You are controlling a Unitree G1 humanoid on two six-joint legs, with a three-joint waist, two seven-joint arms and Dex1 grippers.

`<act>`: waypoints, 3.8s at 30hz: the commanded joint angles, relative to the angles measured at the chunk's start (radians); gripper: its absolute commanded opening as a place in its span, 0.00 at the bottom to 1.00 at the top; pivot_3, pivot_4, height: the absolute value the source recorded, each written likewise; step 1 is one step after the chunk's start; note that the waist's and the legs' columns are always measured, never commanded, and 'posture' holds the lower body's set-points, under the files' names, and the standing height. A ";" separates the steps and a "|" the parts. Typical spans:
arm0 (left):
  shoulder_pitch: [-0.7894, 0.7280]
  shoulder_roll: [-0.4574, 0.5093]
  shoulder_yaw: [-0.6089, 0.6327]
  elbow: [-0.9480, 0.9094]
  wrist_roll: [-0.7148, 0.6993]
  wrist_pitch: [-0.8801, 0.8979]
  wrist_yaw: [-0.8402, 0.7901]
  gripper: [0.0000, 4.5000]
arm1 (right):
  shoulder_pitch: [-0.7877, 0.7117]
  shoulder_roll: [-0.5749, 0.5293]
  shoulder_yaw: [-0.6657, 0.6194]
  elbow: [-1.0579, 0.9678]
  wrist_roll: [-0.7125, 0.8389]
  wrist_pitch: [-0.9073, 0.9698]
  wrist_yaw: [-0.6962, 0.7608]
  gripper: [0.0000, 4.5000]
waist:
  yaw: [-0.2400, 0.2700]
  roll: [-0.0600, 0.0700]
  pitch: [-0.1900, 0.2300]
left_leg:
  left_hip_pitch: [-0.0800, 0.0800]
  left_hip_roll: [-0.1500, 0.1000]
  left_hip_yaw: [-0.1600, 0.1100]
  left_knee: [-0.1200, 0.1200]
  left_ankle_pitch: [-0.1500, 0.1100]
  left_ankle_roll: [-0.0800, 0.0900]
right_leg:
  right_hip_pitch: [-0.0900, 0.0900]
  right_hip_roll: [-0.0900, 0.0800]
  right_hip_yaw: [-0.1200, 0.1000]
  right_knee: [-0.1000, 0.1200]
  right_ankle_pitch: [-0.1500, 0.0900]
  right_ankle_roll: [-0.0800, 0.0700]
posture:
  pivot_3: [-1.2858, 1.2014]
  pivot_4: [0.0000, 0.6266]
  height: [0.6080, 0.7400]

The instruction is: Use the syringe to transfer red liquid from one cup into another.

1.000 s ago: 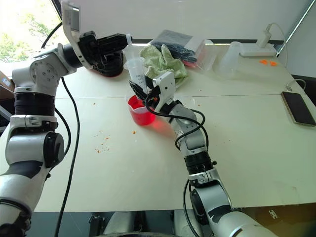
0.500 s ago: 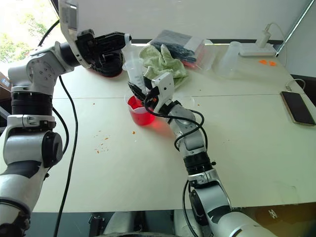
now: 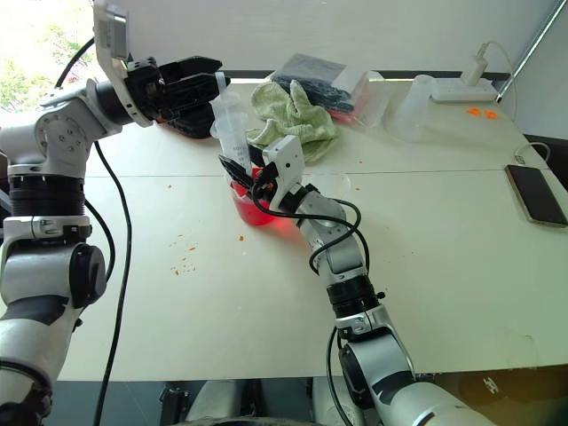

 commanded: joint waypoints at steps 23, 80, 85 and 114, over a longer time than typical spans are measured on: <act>0.106 0.158 0.054 -0.187 -0.111 0.075 -0.048 0.72 | -0.084 -0.022 -0.014 0.072 -0.020 -0.047 0.000 0.31 | -0.025 0.000 0.000 | 0.001 0.000 -0.001 0.000 0.000 0.000 | 0.001 0.000 0.000 0.001 0.000 0.000 | 0.52 0.24 0.78; 0.335 0.187 0.158 -0.348 -0.249 0.107 0.128 0.72 | -0.120 -0.038 -0.064 -0.252 0.095 0.259 -0.143 0.31 | -0.021 0.000 0.000 | 0.002 -0.001 -0.002 -0.001 0.000 0.000 | 0.001 0.000 0.000 0.002 0.000 0.000 | 0.52 0.24 0.78; 0.331 0.180 0.146 -0.343 -0.249 0.104 0.123 0.72 | -0.178 -0.062 -0.147 -0.217 0.116 0.247 -0.176 0.31 | -0.020 0.000 0.000 | 0.002 -0.001 -0.002 -0.001 0.000 0.000 | 0.001 0.000 0.000 0.002 0.000 0.000 | 0.52 0.24 0.78; 0.037 -0.093 0.050 -0.132 -0.217 0.029 0.141 0.72 | 0.058 -0.257 -0.222 -0.432 0.122 0.316 -0.242 0.31 | 0.016 0.000 0.000 | 0.001 -0.002 -0.001 0.001 0.000 0.000 | 0.003 -0.001 0.001 -0.001 0.000 0.000 | 0.52 0.24 0.78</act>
